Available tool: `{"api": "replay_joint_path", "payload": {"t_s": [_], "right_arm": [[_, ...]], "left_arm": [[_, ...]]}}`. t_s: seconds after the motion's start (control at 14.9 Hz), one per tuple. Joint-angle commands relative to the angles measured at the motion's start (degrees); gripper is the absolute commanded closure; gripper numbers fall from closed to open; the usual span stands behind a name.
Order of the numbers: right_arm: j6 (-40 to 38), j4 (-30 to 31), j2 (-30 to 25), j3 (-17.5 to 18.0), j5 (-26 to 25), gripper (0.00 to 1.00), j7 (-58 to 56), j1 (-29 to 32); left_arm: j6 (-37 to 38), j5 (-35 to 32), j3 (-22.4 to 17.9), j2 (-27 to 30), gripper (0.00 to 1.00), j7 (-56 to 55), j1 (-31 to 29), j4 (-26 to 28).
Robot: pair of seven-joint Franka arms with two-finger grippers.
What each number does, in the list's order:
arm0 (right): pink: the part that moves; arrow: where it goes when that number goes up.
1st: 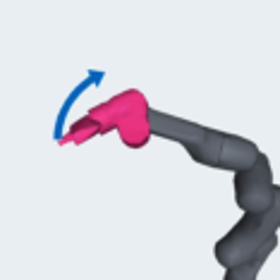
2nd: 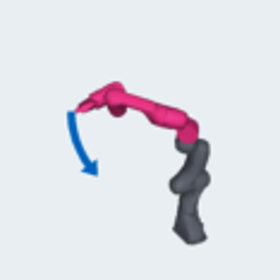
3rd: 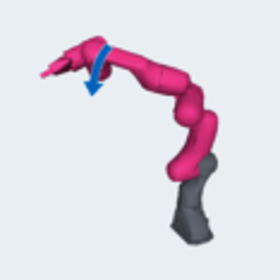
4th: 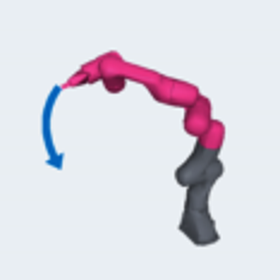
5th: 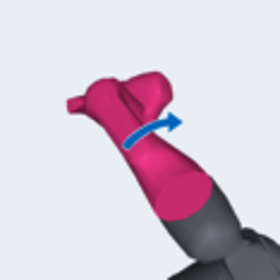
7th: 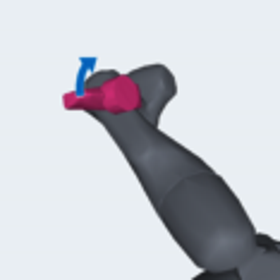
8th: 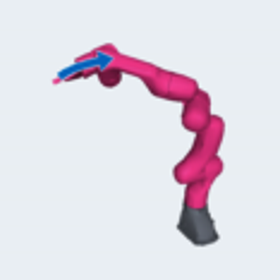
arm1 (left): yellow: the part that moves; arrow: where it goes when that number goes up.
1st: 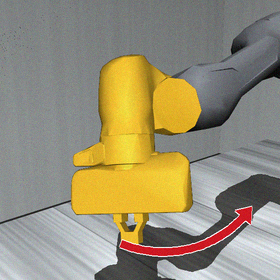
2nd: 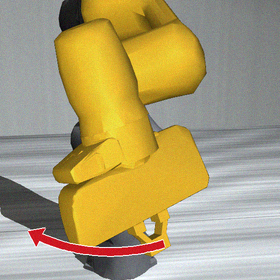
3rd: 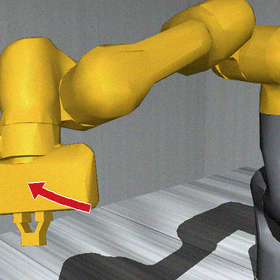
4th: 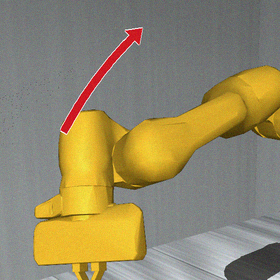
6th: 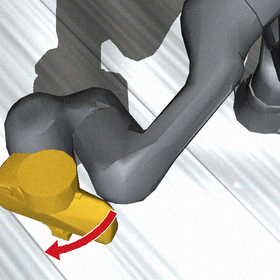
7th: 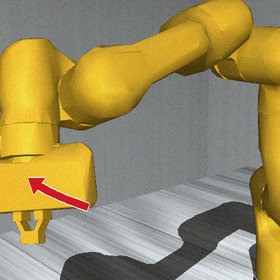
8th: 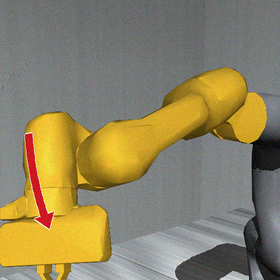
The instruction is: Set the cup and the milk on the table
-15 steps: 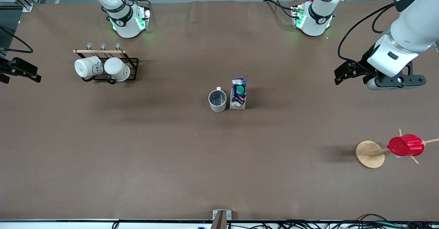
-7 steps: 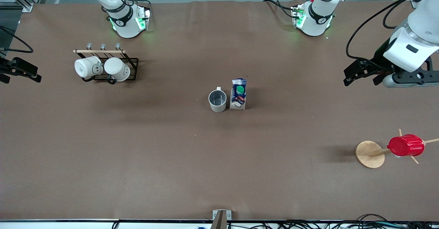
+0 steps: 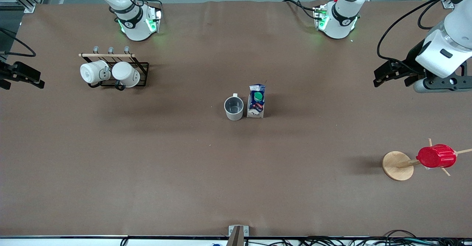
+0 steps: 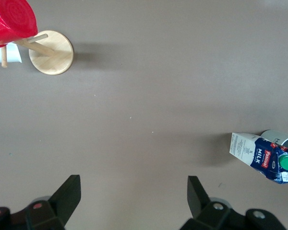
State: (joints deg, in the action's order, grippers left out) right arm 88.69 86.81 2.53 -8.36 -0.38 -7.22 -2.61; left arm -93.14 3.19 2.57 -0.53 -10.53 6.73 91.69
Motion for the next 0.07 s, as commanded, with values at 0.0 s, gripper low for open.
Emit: {"api": "replay_joint_path", "payload": {"t_s": [0.0], "right_arm": [[-0.1,0.6,-0.5,0.4,1.1,0.0,0.9,0.4]], "left_arm": [[0.4,-1.1,-0.5,1.1,0.03,0.8,0.0,0.9]]}}
